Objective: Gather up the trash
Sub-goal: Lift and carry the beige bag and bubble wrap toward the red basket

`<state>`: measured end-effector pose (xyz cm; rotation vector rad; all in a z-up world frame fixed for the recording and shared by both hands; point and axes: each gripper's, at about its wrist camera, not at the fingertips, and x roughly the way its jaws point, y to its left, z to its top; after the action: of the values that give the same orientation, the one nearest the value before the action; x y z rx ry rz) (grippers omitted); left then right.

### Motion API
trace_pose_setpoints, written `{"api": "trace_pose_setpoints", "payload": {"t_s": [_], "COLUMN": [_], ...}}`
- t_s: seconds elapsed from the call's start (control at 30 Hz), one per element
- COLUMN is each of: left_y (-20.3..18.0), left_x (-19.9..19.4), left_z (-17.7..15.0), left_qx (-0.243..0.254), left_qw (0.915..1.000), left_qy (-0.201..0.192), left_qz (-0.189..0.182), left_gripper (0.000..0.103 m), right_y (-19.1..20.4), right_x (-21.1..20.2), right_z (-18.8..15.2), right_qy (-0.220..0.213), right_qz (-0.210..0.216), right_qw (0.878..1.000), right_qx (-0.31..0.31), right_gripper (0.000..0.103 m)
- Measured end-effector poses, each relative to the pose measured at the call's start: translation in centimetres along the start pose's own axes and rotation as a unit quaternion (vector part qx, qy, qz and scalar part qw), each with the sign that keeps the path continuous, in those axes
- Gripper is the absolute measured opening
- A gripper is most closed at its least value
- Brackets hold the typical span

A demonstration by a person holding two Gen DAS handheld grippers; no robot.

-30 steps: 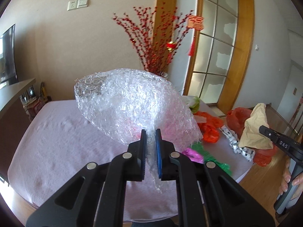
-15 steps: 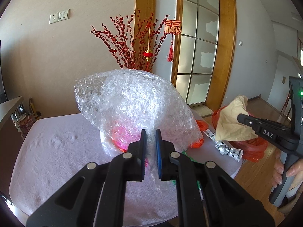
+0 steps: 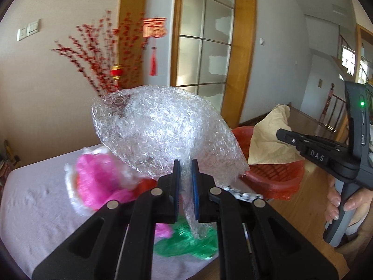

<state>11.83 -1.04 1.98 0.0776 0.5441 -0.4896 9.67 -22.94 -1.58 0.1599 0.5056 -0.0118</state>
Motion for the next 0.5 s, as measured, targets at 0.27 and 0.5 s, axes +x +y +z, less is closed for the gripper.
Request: {"api": "trace_pose_setpoints", "payload": {"t_s": [0.27, 0.5], "left_y": [-6.9, -11.1], "left_x": [5.9, 11.5], "left_z": [1.9, 2.3], "left_qx": [0.019, 0.016], "left_qw": [0.9967, 0.9915], "left_qy": [0.011, 0.038], "left_qz": [-0.078, -0.124], "left_gripper": [0.011, 0.011], "right_y": [-7.1, -11.4], "right_x": [0.6, 1.8], "right_z": [-0.3, -0.6], "right_qy": [0.017, 0.032], "right_qz": [-0.048, -0.071], "right_qw": [0.998, 0.996], "right_qx": [0.035, 0.045], "right_gripper": [0.002, 0.002]}}
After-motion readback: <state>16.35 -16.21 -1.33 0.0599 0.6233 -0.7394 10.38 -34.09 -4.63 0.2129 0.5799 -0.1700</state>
